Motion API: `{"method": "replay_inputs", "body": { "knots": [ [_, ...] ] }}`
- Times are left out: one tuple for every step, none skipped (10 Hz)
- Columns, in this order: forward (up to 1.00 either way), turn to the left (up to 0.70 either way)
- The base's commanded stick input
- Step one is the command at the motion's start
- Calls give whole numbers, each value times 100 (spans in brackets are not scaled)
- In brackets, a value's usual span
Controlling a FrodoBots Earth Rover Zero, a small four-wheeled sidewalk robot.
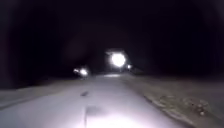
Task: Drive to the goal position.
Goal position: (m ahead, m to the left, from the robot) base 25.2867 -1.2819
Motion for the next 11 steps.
{"method": "replay_inputs", "body": {
  "knots": [
    [100,0],
    [100,0],
    [100,0],
    [100,0],
    [100,0],
    [100,22],
    [100,33],
    [100,16],
    [100,1],
    [100,0],
    [100,0]
  ]
}}
